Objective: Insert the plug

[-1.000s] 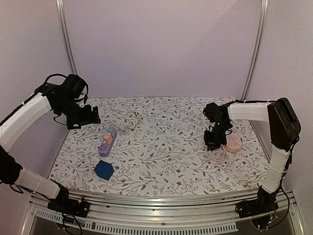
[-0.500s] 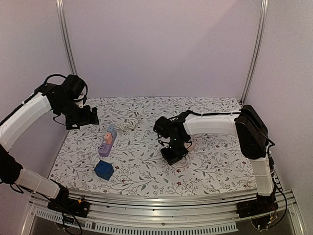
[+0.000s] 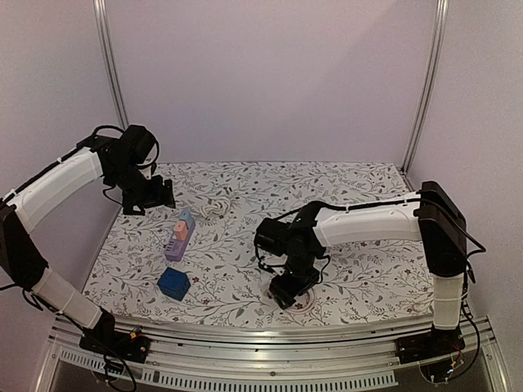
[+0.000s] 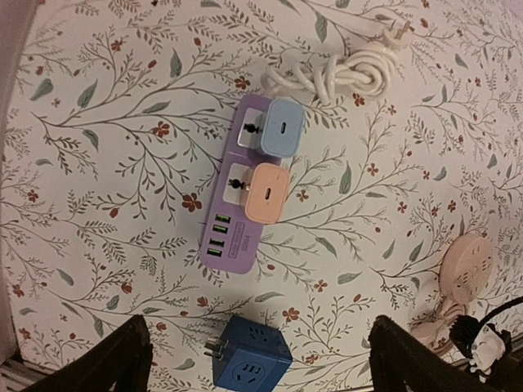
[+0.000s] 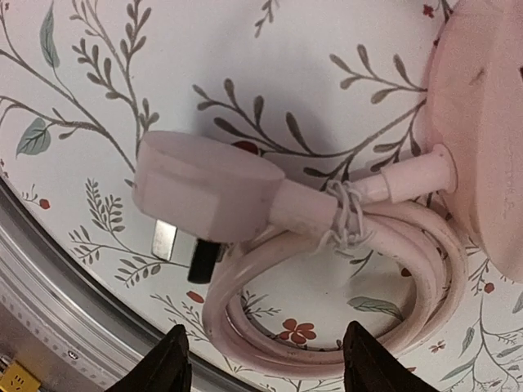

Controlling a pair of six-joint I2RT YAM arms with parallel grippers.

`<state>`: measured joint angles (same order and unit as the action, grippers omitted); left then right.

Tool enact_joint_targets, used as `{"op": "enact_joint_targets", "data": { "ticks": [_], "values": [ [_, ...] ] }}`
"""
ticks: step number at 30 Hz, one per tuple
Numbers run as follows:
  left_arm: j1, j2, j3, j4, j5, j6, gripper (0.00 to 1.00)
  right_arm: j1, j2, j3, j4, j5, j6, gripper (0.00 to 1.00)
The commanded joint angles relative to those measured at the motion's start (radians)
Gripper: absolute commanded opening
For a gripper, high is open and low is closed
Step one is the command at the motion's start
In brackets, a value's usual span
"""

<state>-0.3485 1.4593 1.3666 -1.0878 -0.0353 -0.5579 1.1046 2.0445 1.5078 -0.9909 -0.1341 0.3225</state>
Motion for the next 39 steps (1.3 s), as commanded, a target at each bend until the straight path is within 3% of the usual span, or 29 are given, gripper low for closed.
{"op": "enact_joint_targets", "data": {
  "ticks": [1, 10, 15, 20, 28, 32, 39],
  "values": [
    [-0.011, 0.016, 0.047, 0.018, 0.015, -0.001, 0.92, -0.01, -0.05, 0.006, -0.009, 0.016, 0.023, 0.64],
    [-0.034, -0.049, 0.025, -0.003, -0.025, 0.004, 0.96, -0.123, -0.197, -0.044, 0.092, -0.071, 0.088, 0.75],
    [-0.034, -0.127, -0.015, -0.018, -0.061, 0.011, 0.99, -0.262, -0.297, -0.159, 0.164, -0.12, 0.171, 0.86],
    [-0.034, -0.193, -0.06, -0.016, -0.059, 0.006, 0.99, -0.395, -0.326, -0.233, 0.19, -0.124, 0.245, 0.86],
    [-0.073, -0.211, -0.093, -0.01, 0.021, -0.015, 0.99, -0.452, -0.273, -0.336, 0.385, -0.323, 0.241, 0.78],
    [-0.099, -0.216, -0.102, -0.057, -0.009, -0.048, 0.99, -0.453, -0.193, -0.282, 0.405, -0.384, 0.234, 0.62],
    [-0.117, -0.241, -0.104, -0.114, -0.021, -0.065, 0.99, -0.453, -0.083, -0.206, 0.421, -0.44, 0.241, 0.51]
  ]
}}
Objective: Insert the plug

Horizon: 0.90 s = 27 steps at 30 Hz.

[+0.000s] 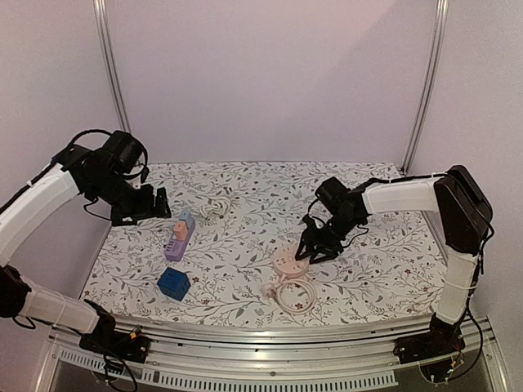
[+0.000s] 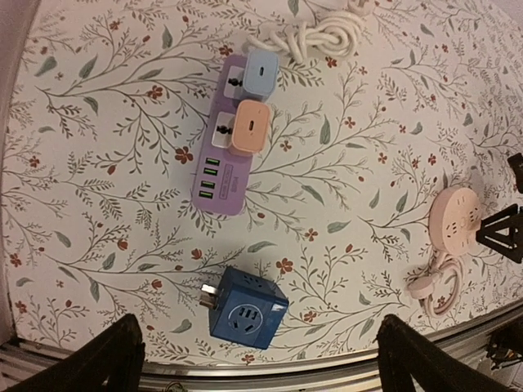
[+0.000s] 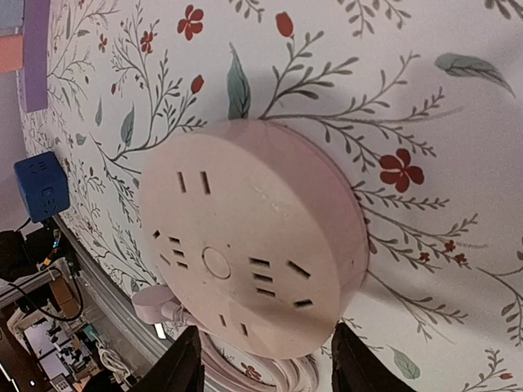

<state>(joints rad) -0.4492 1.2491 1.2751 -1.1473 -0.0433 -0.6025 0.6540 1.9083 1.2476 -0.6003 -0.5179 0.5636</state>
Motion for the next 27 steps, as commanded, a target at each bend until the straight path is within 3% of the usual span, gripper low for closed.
{"op": "enact_joint_targets", "data": {
  "ticks": [1, 13, 17, 24, 27],
  "values": [
    [-0.018, -0.037, -0.011, -0.066, -0.012, -0.021, 1.0, -0.002, 0.066, 0.067, 0.03, -0.057, -0.002, 0.51],
    [-0.102, -0.099, -0.024, -0.216, 0.03, -0.102, 0.93, -0.001, 0.167, 0.192, 0.011, -0.119, -0.044, 0.46],
    [-0.132, -0.151, -0.073, -0.227, 0.034, -0.11, 0.96, -0.002, 0.133, 0.178, -0.052, -0.019, -0.086, 0.47],
    [-0.163, -0.145, -0.193, -0.188, 0.071, -0.08, 0.98, -0.004, -0.048, 0.128, -0.17, 0.223, -0.113, 0.73],
    [-0.163, -0.114, -0.198, -0.169, 0.07, -0.05, 0.98, -0.005, -0.124, 0.111, -0.208, 0.281, -0.1, 0.8]
  ]
}}
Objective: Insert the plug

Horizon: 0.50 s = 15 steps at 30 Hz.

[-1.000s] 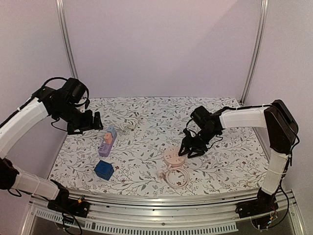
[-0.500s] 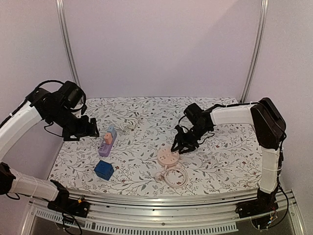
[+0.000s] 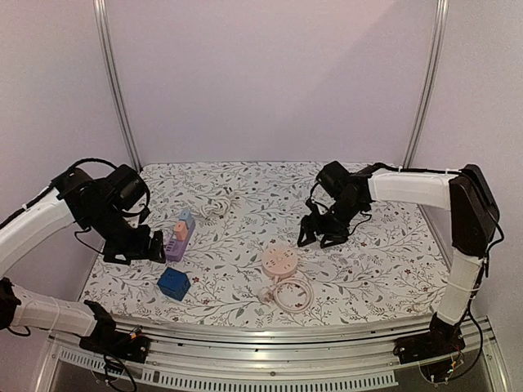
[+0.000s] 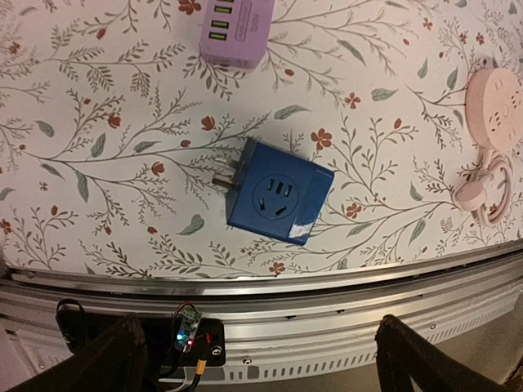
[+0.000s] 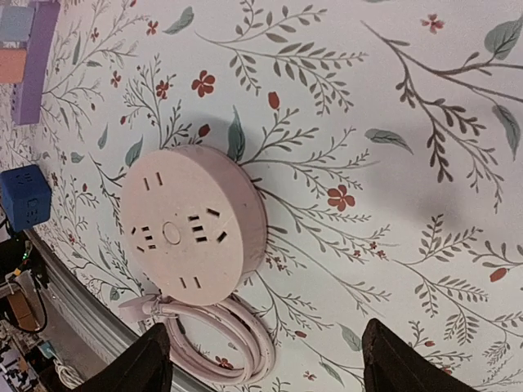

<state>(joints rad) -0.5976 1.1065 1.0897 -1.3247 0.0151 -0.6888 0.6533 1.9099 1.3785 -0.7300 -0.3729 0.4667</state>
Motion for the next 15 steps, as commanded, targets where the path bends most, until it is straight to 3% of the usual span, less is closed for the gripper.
{"op": "enact_joint_targets", "data": {
  "ticks": [1, 7, 15],
  "values": [
    [-0.014, 0.055, -0.014, 0.016, 0.014, 0.049, 0.98, -0.004, -0.143, -0.027, -0.087, 0.152, 0.004, 0.8],
    [-0.027, 0.213, -0.029, 0.049, 0.028, 0.174, 0.95, -0.003, -0.301, -0.061, -0.096, 0.219, 0.051, 0.87],
    [-0.027, 0.386, -0.034, 0.133, 0.021, 0.318, 0.96, -0.003, -0.427, -0.085, -0.119, 0.285, 0.027, 0.89]
  ]
}}
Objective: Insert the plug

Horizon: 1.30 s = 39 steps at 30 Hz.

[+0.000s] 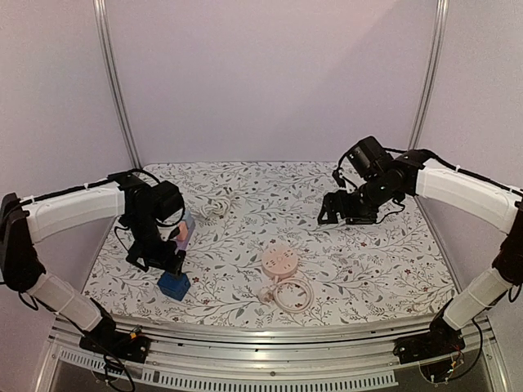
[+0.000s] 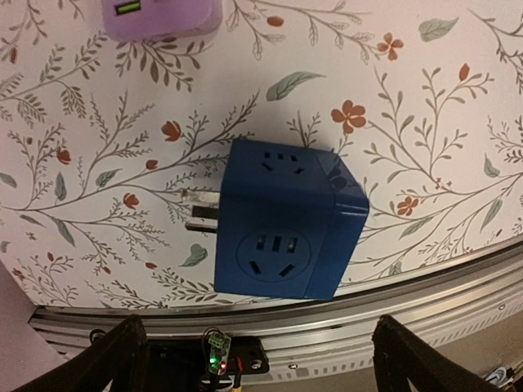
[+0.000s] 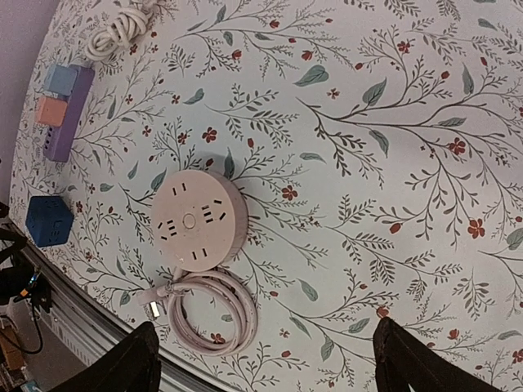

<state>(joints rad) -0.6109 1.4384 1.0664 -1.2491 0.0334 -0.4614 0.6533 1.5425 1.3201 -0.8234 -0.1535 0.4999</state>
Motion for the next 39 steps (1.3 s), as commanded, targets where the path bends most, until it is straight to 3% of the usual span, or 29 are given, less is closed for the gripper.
{"op": "enact_joint_targets", "data": {
  "ticks": [1, 13, 18, 20, 27, 30, 34, 39],
  "values": [
    [-0.013, 0.069, -0.011, 0.071, 0.013, 0.1, 0.96, -0.004, -0.077, -0.033, -0.024, 0.071, -0.009, 0.89],
    [-0.011, 0.182, -0.013, 0.128, 0.039, 0.143, 0.89, -0.003, -0.127, -0.077, -0.024, 0.078, 0.01, 0.88],
    [-0.003, 0.208, -0.006, 0.127, 0.032, 0.147, 0.81, -0.004, -0.127, -0.075, -0.028, 0.075, 0.011, 0.88],
    [0.0, 0.211, -0.013, 0.134, 0.04, 0.154, 0.74, -0.004, -0.127, -0.076, -0.028, 0.078, 0.01, 0.88],
    [0.011, 0.195, -0.017, 0.155, 0.054, 0.141, 0.34, -0.004, -0.128, -0.071, -0.025, 0.078, 0.014, 0.88],
    [0.01, 0.157, 0.012, 0.151, 0.062, 0.114, 0.27, -0.004, -0.123, -0.055, -0.029, 0.081, 0.012, 0.88],
    [0.011, 0.072, 0.068, 0.202, 0.204, 0.075, 0.25, -0.004, -0.117, -0.025, -0.023, 0.072, 0.01, 0.88],
    [0.01, -0.015, 0.084, 0.405, 0.413, -0.001, 0.26, -0.002, -0.12, -0.001, 0.042, -0.015, 0.023, 0.88]
  ]
}}
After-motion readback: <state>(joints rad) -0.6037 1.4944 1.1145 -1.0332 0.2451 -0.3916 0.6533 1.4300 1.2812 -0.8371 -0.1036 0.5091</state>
